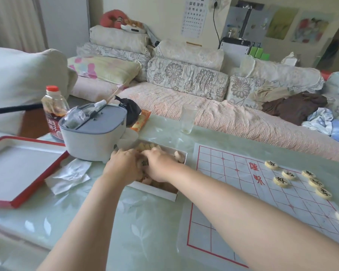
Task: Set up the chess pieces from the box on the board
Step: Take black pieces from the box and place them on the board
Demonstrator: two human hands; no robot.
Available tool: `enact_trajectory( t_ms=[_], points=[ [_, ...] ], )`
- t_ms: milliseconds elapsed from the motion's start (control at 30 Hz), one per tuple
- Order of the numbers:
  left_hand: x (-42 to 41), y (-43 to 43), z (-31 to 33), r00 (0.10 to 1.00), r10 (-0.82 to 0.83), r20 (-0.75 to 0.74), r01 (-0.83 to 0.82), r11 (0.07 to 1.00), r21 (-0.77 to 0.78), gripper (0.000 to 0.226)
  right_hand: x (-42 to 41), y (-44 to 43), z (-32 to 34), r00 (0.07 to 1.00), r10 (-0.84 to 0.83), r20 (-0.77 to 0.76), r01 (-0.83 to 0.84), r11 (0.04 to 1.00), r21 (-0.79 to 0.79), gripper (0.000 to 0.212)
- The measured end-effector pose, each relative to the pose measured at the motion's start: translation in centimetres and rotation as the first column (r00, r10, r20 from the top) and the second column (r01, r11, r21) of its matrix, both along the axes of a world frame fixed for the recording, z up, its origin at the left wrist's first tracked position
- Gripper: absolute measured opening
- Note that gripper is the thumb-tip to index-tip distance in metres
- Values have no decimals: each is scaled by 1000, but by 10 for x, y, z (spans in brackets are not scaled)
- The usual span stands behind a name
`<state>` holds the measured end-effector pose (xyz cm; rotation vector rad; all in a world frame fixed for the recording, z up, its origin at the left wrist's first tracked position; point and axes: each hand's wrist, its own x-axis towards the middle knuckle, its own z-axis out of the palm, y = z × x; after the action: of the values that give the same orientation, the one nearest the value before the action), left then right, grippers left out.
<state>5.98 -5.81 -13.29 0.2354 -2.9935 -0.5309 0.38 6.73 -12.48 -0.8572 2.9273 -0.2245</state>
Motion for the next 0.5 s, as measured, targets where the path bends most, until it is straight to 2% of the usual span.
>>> enact_trajectory(
  t_ms=[133,267,333,400,500],
  points=[
    [0,-5,7,995,-78,-57,79,997,15,48,-10,-5,-6,999,-27,-22,26,999,-41,47],
    [-3,-9,5,998,-46,-50,50,995,87,47,-15,6,-3,999,-47,-23,45,995,-92,26],
    [-6,-8,2,996,-46,-76,55,991,123,43,-17,11,0,995,-69,75,86,961,-261,18],
    [-7,-6,2,991,-30,-128,55,979,196,38,-19,12,5,979,-61,195,145,877,-457,11],
    [-7,-3,10,983,46,-176,12,949,315,31,-21,14,11,957,-10,289,182,796,-577,4]
  ],
)
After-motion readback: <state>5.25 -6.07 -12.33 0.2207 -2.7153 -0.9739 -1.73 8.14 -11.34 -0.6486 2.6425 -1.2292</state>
